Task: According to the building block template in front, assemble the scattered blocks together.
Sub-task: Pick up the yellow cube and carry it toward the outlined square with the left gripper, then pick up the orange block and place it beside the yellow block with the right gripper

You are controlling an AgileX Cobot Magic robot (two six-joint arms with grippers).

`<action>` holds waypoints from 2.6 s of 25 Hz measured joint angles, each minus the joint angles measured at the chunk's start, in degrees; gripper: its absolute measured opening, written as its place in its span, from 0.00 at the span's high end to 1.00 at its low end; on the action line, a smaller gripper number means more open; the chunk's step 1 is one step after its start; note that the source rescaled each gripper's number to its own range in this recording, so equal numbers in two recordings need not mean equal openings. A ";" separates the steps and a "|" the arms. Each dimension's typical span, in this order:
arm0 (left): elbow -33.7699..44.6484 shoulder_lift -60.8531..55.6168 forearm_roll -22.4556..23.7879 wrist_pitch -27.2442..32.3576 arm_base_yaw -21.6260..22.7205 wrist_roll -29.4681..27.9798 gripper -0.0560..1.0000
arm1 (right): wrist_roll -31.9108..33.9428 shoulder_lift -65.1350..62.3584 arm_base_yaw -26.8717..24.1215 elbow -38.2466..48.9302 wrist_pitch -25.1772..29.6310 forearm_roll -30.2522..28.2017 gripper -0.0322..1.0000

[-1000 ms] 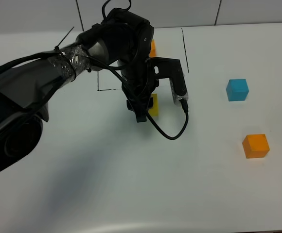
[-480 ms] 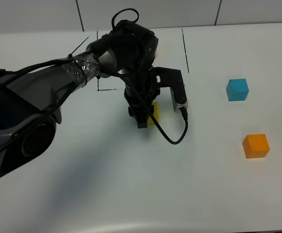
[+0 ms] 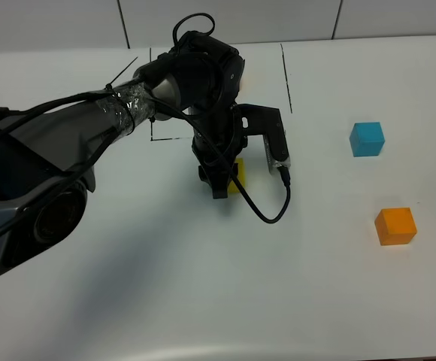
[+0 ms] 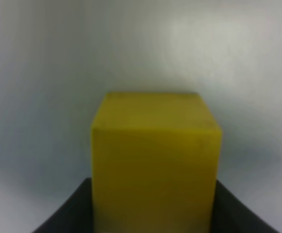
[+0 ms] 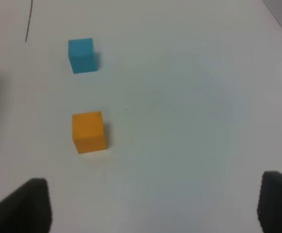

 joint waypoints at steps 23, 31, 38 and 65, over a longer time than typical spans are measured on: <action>0.31 -15.36 5.72 -1.06 3.40 -31.50 0.06 | 0.00 0.00 0.00 0.00 0.00 0.00 0.17; 5.57 -21.12 4.00 2.76 13.70 -41.04 0.06 | 0.00 0.00 0.00 0.00 0.00 0.00 0.17; 18.24 -32.20 3.02 -2.70 22.85 -43.73 0.06 | 0.23 0.00 0.00 0.00 0.00 0.00 0.17; 59.82 -84.38 -1.50 -8.39 30.98 -50.63 0.06 | 0.41 0.00 0.00 0.00 0.00 0.00 0.17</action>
